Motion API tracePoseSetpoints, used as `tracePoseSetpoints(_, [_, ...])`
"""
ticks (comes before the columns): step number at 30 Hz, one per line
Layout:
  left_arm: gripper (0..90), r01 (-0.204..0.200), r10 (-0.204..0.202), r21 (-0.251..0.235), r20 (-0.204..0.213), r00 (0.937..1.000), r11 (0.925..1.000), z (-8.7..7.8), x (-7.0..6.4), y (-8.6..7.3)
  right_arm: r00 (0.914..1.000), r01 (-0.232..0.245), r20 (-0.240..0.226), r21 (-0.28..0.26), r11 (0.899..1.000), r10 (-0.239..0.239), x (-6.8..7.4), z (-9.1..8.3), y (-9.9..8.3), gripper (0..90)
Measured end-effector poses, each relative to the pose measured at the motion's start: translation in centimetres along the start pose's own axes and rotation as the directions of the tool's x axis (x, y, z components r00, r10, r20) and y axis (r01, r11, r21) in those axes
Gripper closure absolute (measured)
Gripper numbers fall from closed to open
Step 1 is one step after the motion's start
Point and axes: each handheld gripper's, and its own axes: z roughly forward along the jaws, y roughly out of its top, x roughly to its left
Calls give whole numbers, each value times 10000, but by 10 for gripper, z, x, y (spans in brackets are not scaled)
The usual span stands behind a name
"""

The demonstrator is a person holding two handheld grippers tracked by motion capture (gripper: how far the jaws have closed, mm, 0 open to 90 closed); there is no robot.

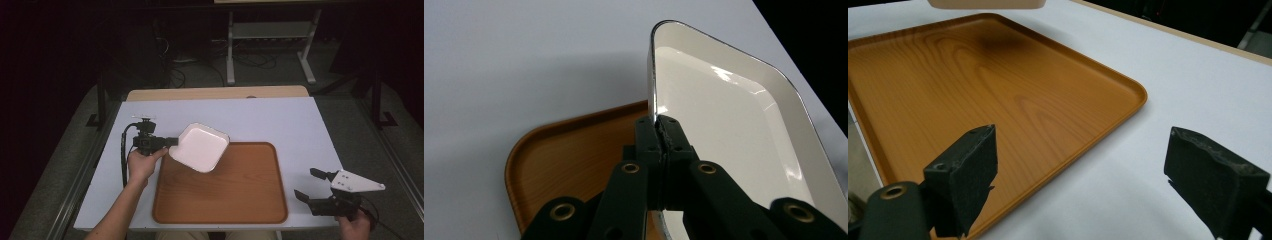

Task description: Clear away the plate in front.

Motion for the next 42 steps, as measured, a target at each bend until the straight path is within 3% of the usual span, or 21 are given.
tracePoseSetpoints(9, [888,14,-15,330,30,10000,9995,4,-2,-14,10000,4,-16,-2,10000,-4,0,0,0,130])
tracePoseSetpoints(20, [888,142,-140,287,-42,9999,9995,7,-4,-29,10000,23,-31,5,10000,-23,0,0,0,130])
tracePoseSetpoints(42, [887,160,-159,257,-30,9999,9995,17,-15,-42,10000,36,-66,-6,10000,-36,0,1,0,130])
